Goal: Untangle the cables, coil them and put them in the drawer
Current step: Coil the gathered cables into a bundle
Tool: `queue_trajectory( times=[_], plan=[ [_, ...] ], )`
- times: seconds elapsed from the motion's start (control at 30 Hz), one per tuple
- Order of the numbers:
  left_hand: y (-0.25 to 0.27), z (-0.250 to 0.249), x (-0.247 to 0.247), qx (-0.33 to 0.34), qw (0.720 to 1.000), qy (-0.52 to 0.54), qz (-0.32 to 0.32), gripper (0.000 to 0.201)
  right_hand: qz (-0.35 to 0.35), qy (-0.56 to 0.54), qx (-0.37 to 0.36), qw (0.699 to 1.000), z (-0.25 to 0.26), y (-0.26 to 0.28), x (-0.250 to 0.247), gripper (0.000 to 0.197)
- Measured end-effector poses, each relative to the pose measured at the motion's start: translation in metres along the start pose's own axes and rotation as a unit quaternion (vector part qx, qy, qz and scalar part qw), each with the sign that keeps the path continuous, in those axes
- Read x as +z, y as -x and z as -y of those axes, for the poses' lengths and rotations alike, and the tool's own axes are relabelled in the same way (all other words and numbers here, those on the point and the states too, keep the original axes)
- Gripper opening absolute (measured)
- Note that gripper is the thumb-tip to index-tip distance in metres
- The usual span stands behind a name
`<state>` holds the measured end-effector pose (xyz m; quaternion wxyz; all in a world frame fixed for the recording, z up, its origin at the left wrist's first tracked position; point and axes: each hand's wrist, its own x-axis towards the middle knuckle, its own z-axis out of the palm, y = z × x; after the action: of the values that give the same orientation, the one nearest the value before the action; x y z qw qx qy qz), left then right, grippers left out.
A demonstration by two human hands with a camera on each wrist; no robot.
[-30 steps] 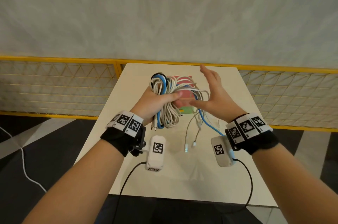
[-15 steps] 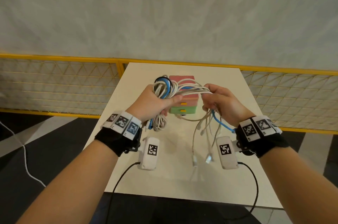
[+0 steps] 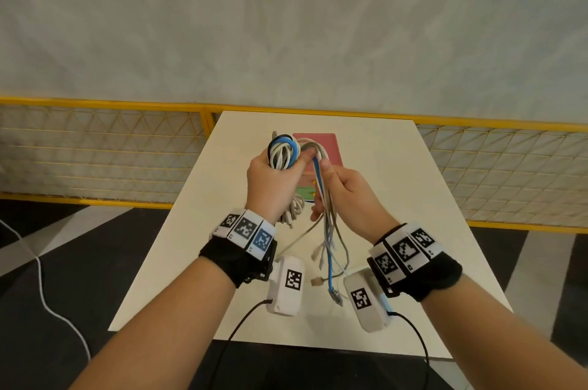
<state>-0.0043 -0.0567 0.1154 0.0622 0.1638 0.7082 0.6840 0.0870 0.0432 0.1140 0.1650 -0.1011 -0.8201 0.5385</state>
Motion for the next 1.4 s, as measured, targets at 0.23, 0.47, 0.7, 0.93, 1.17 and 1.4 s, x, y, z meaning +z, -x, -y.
queue_trajectory(
  times=[0.23, 0.47, 0.7, 0.93, 1.17, 1.4],
  plan=[
    [-0.002, -0.011, -0.004, 0.022, 1.0, 0.01, -0.003, 0.029, 0.066, 0.014, -0.034, 0.997, -0.006, -0.006, -0.014, 0.018],
    [-0.003, -0.015, -0.001, 0.02, 1.0, 0.013, 0.007, 0.035, 0.005, -0.054, -0.016, 0.998, -0.012, -0.003, 0.0, 0.021],
    [0.008, -0.009, 0.007, -0.019, 0.996, 0.032, 0.076, 0.053, 0.071, 0.302, -0.076, 0.948, 0.003, -0.008, 0.005, 0.023],
    [0.003, -0.007, 0.004, -0.036, 0.999, 0.013, 0.022, 0.024, 0.092, 0.193, -0.112, 0.97, -0.005, 0.0, 0.003, 0.018],
    [-0.012, -0.019, -0.008, -0.039, 0.996, 0.08, -0.01, 0.011, 0.098, 0.16, -0.061, 0.98, -0.048, 0.009, 0.013, 0.021],
    [-0.018, -0.02, -0.019, -0.016, 0.995, 0.092, 0.034, 0.031, 0.131, 0.159, -0.061, 0.977, -0.05, -0.002, 0.009, 0.078]
  ],
)
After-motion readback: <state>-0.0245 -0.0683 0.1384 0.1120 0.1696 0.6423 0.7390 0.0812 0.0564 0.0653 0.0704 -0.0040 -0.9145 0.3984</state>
